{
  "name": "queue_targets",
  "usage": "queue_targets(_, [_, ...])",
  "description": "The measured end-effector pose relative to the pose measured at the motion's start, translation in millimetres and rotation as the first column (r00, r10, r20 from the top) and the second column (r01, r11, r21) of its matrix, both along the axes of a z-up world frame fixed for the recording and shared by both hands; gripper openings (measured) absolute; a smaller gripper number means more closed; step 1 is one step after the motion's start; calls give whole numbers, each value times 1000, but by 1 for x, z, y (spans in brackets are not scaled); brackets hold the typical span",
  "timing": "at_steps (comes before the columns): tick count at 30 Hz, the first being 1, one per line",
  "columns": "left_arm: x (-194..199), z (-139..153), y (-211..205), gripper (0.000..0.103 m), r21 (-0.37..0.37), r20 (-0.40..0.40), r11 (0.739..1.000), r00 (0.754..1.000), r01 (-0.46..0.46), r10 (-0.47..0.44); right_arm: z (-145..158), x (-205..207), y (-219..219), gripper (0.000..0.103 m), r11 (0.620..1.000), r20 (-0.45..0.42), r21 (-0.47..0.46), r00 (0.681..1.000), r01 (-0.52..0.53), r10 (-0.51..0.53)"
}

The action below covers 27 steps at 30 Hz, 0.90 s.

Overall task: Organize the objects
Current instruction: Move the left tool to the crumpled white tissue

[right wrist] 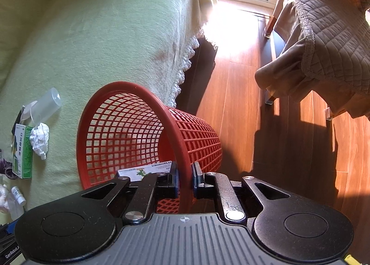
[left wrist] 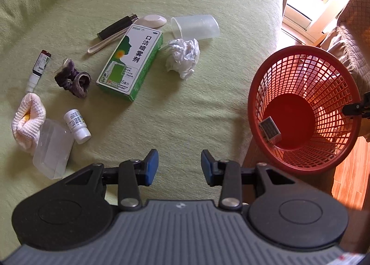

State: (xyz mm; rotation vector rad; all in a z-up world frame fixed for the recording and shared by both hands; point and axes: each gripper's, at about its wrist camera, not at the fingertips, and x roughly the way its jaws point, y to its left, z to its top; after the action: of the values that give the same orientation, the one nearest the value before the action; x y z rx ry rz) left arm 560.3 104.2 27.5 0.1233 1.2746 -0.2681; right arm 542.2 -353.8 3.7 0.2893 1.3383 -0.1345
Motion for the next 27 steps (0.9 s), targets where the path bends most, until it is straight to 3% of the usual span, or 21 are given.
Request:
queue_targets(5, [13,1,14,39,8,43,999,998,-38,38,-2,0,-25,8,982,-42,103,987,161,-157])
queue_targets(8, [21,3,22,39,14,57,999,997,-52,51,-2,-2,-46,8,947,-69,182,965,263,-255])
queue_targets(13, [29,2,32,39,25,60,998,996,-65,63,11,5,-68,6,904,-50,255,938,344,-342])
queue_targets(21, [52,4,36,39,13,77,996,993,-86,85,76,51,-71,6,905,112,295,930,306,-351])
queue_targets(27, [72,12,35,43,9,118,995,989,-96,95,105,105,-60,6,878,183,397,914,269,-363])
